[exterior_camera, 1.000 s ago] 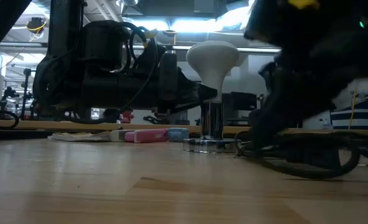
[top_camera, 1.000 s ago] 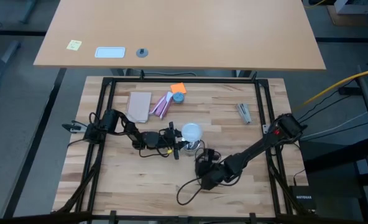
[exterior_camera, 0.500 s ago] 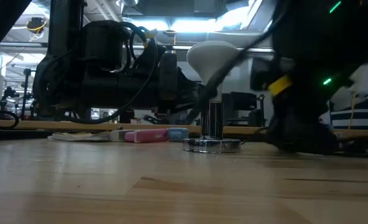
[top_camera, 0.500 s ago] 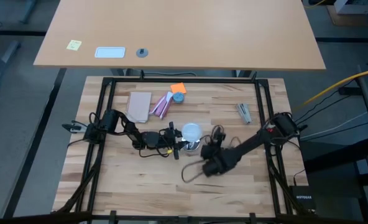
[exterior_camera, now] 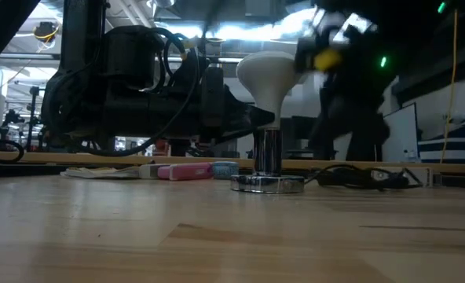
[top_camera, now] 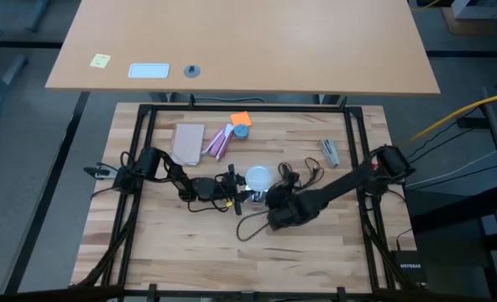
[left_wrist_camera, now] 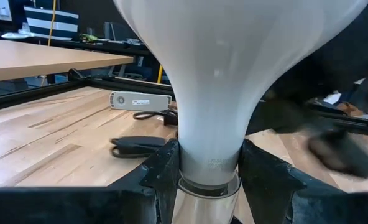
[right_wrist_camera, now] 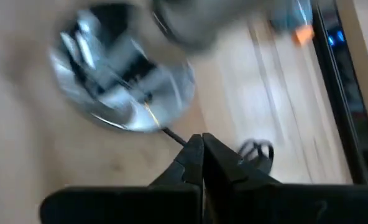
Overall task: Screw lightbulb
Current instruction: Insert the lightbulb into the lamp
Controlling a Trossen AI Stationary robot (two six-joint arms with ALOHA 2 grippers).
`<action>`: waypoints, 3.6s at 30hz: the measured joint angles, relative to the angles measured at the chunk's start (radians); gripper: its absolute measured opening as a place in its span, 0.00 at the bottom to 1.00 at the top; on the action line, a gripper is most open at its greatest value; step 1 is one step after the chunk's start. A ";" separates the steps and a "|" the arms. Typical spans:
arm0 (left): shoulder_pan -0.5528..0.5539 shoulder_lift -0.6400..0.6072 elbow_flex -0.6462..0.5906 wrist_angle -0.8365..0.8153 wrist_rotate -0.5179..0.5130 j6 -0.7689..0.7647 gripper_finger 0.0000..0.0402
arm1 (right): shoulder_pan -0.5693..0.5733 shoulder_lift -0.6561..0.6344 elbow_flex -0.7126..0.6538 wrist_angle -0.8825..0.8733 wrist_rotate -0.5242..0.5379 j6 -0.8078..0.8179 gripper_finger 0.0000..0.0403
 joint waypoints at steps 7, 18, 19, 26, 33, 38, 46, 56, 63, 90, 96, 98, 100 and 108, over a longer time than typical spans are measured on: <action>0.000 0.000 0.000 0.000 0.000 0.000 0.36 | 0.087 0.006 0.014 0.232 -0.037 -0.037 0.01; 0.000 0.000 0.000 0.000 0.000 0.000 0.36 | 0.080 0.164 0.012 0.463 -0.132 -0.130 0.01; 0.000 0.000 0.000 0.000 0.000 0.000 0.36 | 0.076 0.170 0.012 0.459 -0.132 -0.126 0.01; 0.000 0.000 0.000 0.000 0.000 0.000 0.36 | 0.056 0.189 0.013 0.379 -0.061 -0.017 0.01; 0.000 0.000 0.000 0.000 -0.004 0.001 0.36 | 0.037 0.189 0.004 0.313 -0.049 0.061 0.01; 0.001 0.000 0.000 0.000 -0.010 0.002 0.36 | 0.028 0.187 -0.009 0.310 -0.023 0.106 0.01; 0.002 0.000 0.000 0.000 -0.010 0.002 0.36 | 0.025 0.189 -0.012 0.259 0.021 0.121 0.01; -0.002 0.000 0.000 -0.002 0.016 -0.003 0.36 | 0.013 0.188 -0.012 0.146 0.057 0.228 0.01; -0.002 0.000 0.000 -0.002 0.014 -0.003 0.36 | -0.030 0.188 -0.012 0.142 0.088 0.202 0.01; -0.001 0.000 0.001 -0.014 0.005 -0.004 0.36 | 0.111 0.151 -0.012 0.483 -0.017 0.102 0.01; -0.001 0.000 0.001 -0.014 0.003 -0.004 0.36 | 0.092 0.193 -0.012 0.473 -0.016 0.130 0.01; -0.001 0.000 0.001 -0.014 0.004 -0.005 0.36 | 0.086 0.195 -0.012 0.438 -0.014 0.148 0.01; -0.001 0.000 0.001 -0.014 0.003 -0.004 0.36 | 0.077 0.196 -0.011 0.396 -0.016 0.175 0.01; 0.001 0.000 0.001 -0.015 -0.009 -0.003 0.36 | 0.072 0.196 -0.011 0.235 0.078 0.340 0.01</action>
